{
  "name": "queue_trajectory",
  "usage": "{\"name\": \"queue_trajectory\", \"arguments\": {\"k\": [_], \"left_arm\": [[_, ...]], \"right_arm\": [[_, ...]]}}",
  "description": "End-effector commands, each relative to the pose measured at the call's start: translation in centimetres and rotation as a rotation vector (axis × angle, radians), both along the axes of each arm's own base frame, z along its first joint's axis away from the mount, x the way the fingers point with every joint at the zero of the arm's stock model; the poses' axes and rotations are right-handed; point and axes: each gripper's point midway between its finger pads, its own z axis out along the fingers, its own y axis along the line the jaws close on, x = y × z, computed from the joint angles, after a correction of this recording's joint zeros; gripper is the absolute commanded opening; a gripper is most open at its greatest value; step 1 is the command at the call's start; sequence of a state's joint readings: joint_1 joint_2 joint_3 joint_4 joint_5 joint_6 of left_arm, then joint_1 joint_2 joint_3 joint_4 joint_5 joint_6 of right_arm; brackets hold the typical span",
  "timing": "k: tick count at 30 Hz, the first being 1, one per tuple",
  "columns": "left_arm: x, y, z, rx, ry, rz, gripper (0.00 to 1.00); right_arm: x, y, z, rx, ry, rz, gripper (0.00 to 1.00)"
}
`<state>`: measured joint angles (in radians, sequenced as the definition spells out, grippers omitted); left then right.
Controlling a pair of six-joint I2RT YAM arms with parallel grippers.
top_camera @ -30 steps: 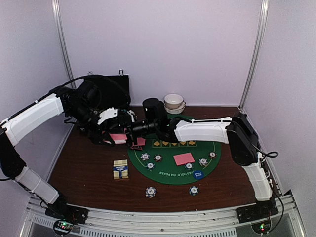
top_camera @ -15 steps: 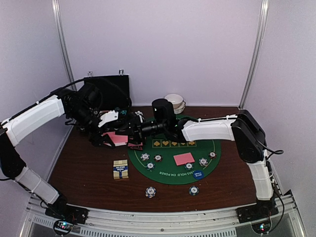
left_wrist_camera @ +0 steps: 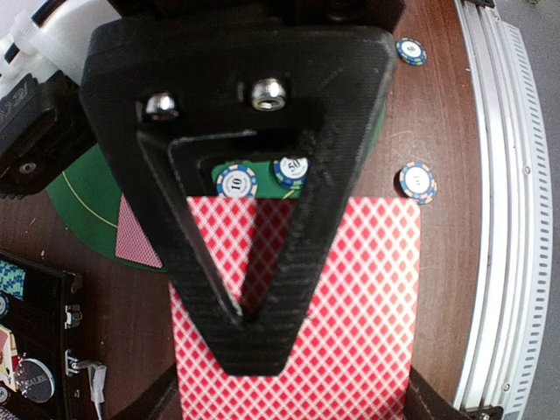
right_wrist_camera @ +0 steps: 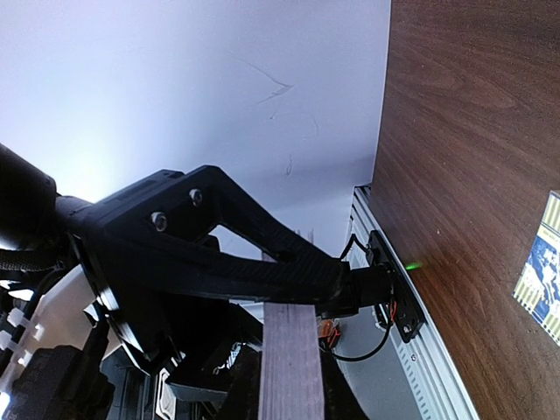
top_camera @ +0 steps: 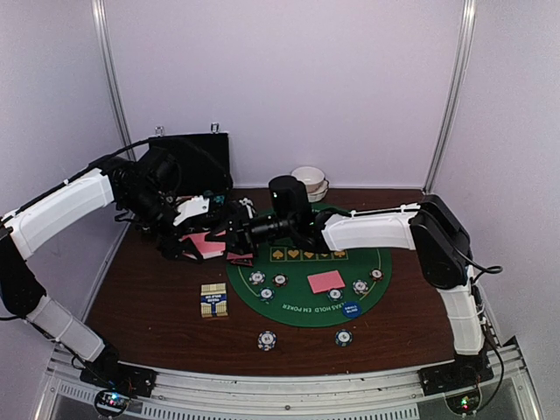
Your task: Distribute texas hold em gaming equipment
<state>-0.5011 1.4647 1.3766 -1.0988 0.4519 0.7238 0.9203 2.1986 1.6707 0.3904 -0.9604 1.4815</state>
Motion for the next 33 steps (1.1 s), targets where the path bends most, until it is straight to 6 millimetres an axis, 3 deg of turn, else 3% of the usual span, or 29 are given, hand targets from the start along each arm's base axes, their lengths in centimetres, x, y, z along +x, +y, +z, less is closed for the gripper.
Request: {"name": "queue_trajectory", "arguments": {"k": [1, 6, 8, 17, 26, 33], "left_arm": [[0.1, -0.2, -0.5, 0.011, -0.022, -0.051, 0.75], [-0.2, -0.1, -1.6, 0.047, 0.023, -0.086, 0.97], [-0.1, -0.2, -1.6, 0.052, 0.024, -0.092, 0.98], [-0.2, -0.4, -0.7, 0.060, -0.008, -0.112, 0.85], [-0.6, -0.3, -1.6, 0.116, -0.032, -0.141, 0.86], [-0.1, -1.4, 0.4, 0.034, -0.088, -0.127, 0.78]], "right_arm": [[-1.1, 0.7, 2.8, 0.077, -0.049, 0.033, 0.00], [-1.5, 1.0, 2.8, 0.079, -0.053, 0.043, 0.00], [-1.7, 1.2, 2.6, 0.075, -0.055, 0.048, 0.00], [-1.6, 1.2, 0.7, 0.009, -0.069, 0.047, 0.00], [-1.6, 1.3, 0.3, -0.002, -0.073, 0.044, 0.00], [-1.6, 1.2, 0.2, 0.010, -0.068, 0.045, 0.00]]}}
